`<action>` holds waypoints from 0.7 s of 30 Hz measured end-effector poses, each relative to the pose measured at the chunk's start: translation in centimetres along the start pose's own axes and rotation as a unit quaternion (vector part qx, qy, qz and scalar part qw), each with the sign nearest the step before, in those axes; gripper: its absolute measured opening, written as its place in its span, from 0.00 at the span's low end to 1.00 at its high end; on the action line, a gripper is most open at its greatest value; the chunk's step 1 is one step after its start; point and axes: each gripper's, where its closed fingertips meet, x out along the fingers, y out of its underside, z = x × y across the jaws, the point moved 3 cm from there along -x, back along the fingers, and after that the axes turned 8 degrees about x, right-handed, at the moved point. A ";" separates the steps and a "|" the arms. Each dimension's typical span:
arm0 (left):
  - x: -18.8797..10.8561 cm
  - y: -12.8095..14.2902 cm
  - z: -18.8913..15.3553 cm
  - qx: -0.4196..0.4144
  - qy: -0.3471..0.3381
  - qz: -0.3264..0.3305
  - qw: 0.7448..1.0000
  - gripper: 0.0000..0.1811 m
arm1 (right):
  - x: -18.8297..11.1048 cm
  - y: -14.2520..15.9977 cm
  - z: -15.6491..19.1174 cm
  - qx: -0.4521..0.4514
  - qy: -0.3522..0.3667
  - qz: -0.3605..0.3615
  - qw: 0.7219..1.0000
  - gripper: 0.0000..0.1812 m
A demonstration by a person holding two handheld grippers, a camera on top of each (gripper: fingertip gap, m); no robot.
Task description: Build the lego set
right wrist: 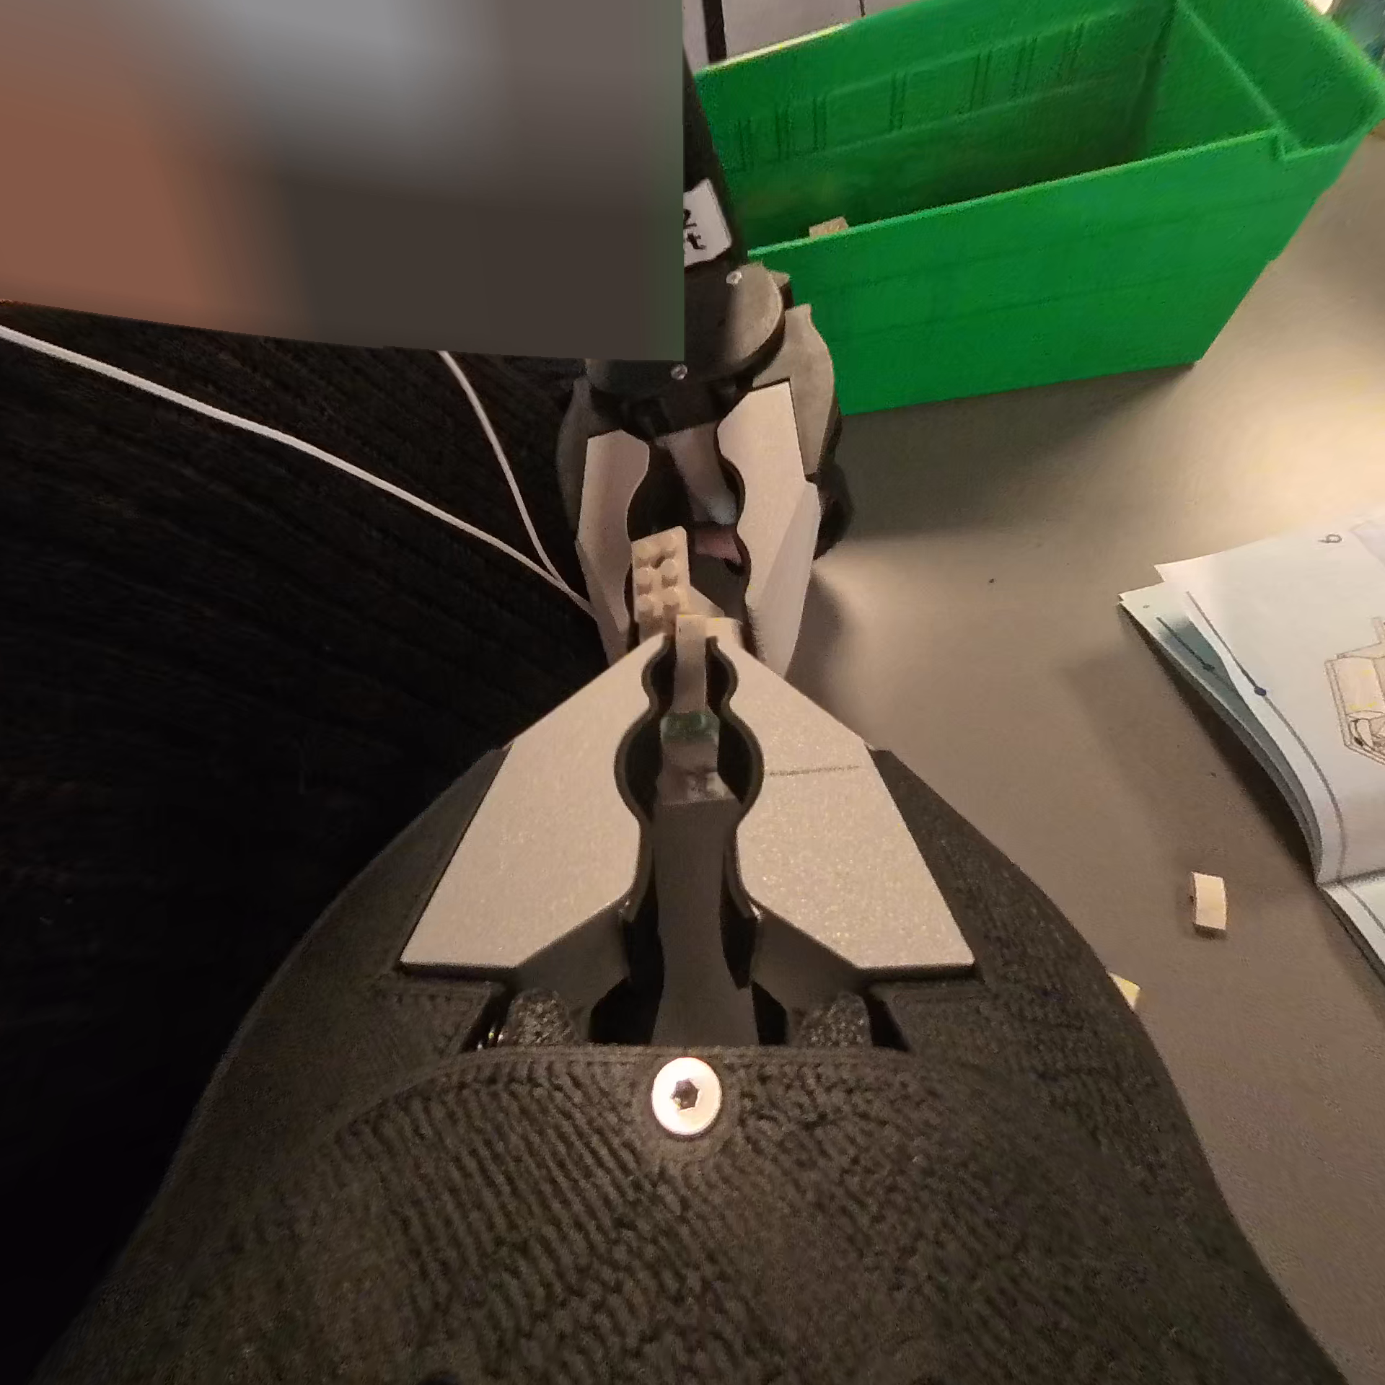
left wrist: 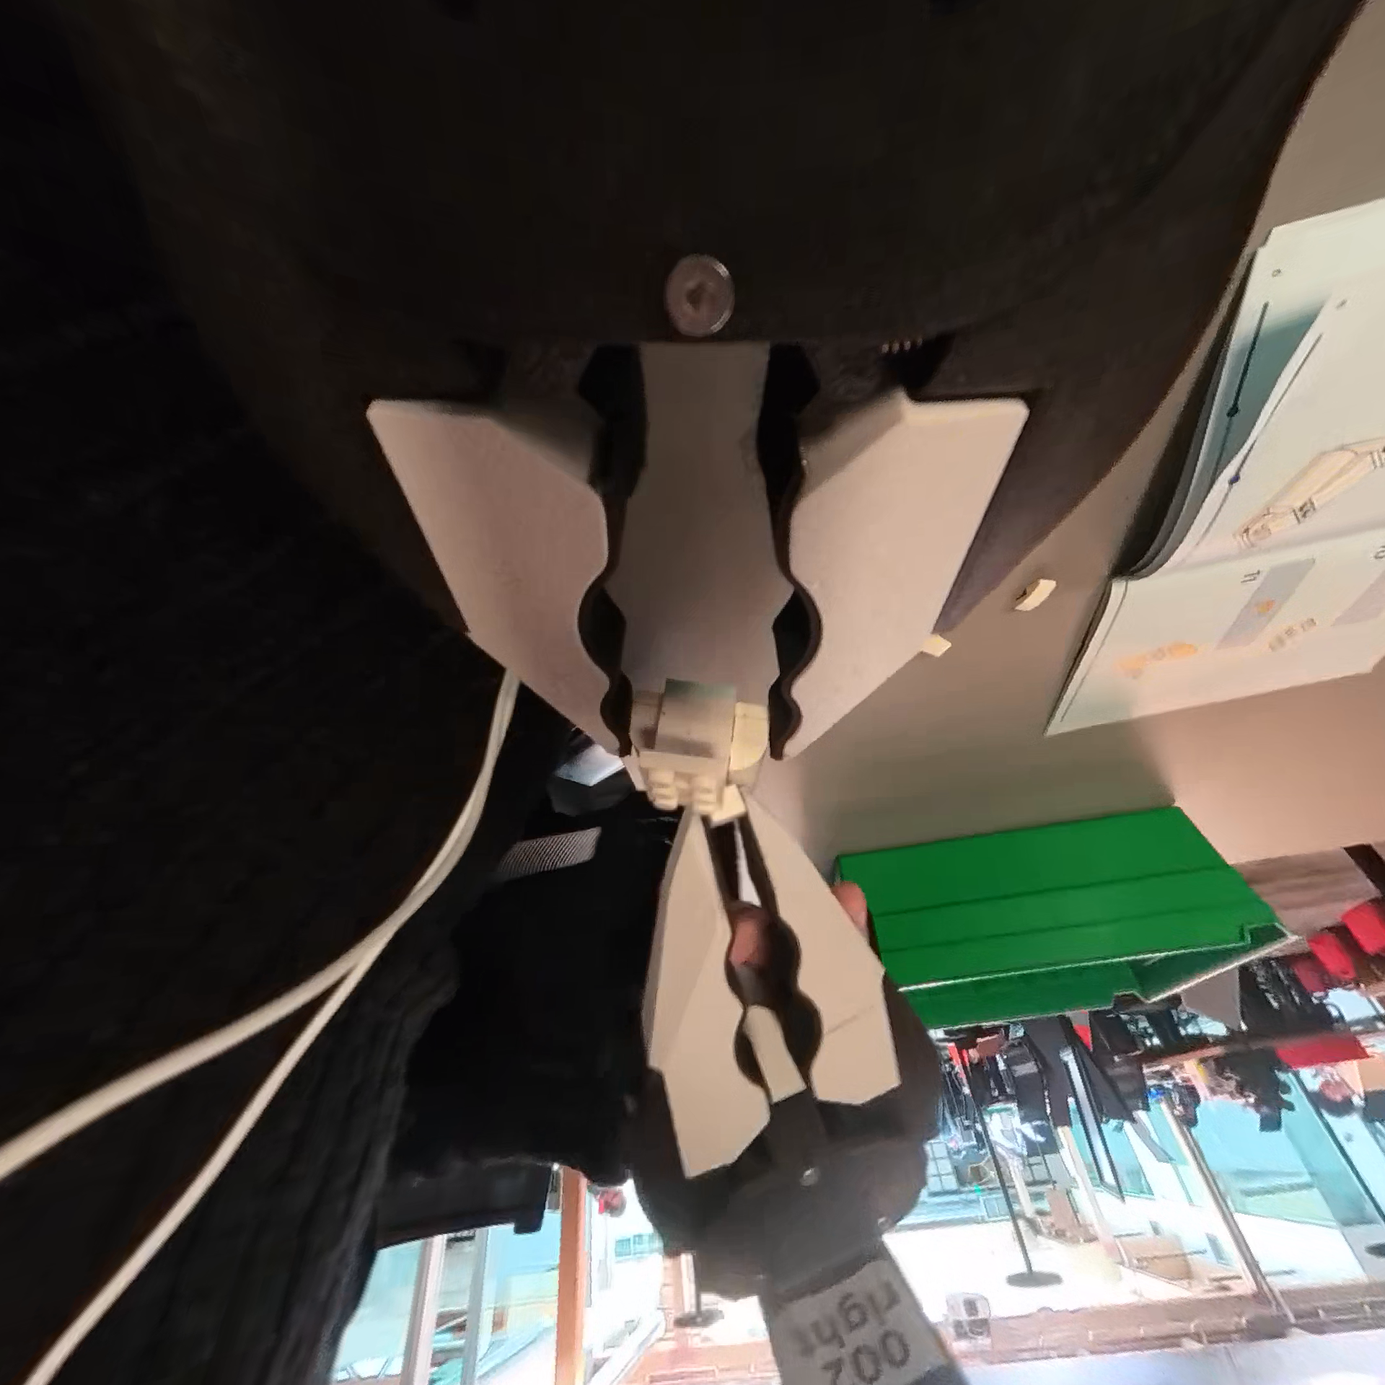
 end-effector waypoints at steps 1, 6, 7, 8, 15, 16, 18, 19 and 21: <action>0.0 0.0 0.0 0.001 -0.001 0.001 1.000 0.20 | 0.0 0.0 0.0 0.001 -0.002 0.003 1.000 0.03; 0.0 0.1 0.0 0.000 -0.001 0.002 1.000 0.20 | 0.1 0.0 0.1 -0.014 0.001 0.015 1.000 0.03; 0.0 0.0 0.0 -0.002 -0.001 0.001 1.000 0.20 | 0.1 0.0 0.2 -0.018 0.004 0.017 1.000 0.04; 0.0 0.0 0.0 -0.004 0.000 -0.001 1.000 0.20 | 0.1 0.0 0.2 -0.020 0.005 0.018 1.000 0.04; -0.2 -0.2 0.2 -0.013 -0.001 -0.008 1.000 0.20 | 0.1 -0.1 0.3 -0.016 0.000 0.020 1.000 0.07; -0.2 -0.2 0.2 -0.014 -0.001 -0.010 1.000 0.20 | 0.1 -0.1 0.3 -0.015 0.000 0.019 1.000 0.07; -0.3 -0.3 0.2 -0.016 -0.002 -0.013 1.000 0.20 | 0.0 -0.2 0.2 -0.013 0.004 0.014 1.000 0.09; -0.3 -0.3 0.3 -0.017 -0.003 -0.015 1.000 0.20 | -0.1 -0.3 0.1 -0.013 0.007 0.011 1.000 0.10; -0.4 -0.3 0.4 -0.021 -0.008 -0.016 1.000 0.20 | -0.4 -0.5 0.0 -0.016 0.017 0.001 1.000 0.13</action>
